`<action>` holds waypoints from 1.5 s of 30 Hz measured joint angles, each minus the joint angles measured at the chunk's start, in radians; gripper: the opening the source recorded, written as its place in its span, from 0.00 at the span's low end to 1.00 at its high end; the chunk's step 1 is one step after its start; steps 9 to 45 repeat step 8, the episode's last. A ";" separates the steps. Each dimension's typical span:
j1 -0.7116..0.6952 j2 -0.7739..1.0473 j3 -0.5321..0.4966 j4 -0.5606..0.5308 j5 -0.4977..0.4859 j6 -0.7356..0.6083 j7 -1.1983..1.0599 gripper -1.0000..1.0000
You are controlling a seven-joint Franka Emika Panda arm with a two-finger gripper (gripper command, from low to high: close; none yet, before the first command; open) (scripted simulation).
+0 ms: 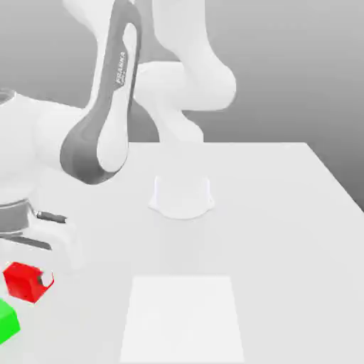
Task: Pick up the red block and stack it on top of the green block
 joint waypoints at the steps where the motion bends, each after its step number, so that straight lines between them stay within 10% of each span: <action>1: -0.016 0.027 0.001 0.019 0.017 0.006 -0.012 0.00; 4: -0.054 0.127 0.033 0.042 0.077 0.079 -0.054 0.00; 5: -0.063 0.153 0.043 0.045 0.092 0.102 -0.065 1.00; 45: -0.063 0.153 0.043 0.045 0.092 0.102 -0.065 1.00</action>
